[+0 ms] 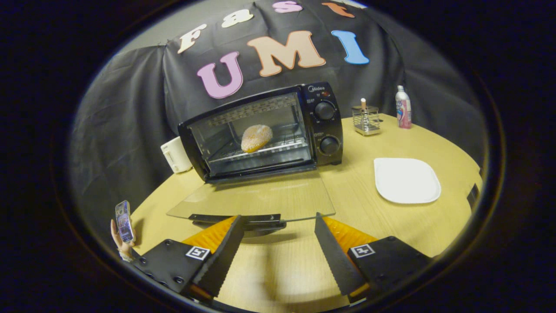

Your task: Open the toaster oven, put the food inside, and close the toaster oven door.

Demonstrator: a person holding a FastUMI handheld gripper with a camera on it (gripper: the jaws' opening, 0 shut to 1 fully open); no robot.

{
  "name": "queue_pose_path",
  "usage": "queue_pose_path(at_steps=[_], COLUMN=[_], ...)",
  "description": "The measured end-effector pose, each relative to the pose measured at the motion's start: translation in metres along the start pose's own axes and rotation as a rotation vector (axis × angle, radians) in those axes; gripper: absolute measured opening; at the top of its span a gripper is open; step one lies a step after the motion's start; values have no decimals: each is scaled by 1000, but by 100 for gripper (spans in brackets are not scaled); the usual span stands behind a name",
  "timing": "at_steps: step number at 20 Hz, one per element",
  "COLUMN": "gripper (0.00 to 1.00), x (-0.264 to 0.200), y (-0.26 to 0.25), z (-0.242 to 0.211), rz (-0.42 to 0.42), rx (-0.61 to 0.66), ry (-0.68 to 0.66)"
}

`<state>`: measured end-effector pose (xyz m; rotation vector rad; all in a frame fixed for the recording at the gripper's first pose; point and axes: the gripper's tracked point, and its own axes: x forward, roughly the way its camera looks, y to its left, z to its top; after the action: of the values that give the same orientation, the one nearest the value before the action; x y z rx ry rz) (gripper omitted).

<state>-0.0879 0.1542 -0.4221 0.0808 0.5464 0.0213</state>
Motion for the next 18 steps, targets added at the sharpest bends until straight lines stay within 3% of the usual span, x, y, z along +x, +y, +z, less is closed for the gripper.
queue_pose_path(at_steps=[13, 18], gripper=[100, 100], x=[7, 23], y=[16, 23], z=[69, 111], rz=[81, 120], rx=[53, 135], ry=[-101, -169])
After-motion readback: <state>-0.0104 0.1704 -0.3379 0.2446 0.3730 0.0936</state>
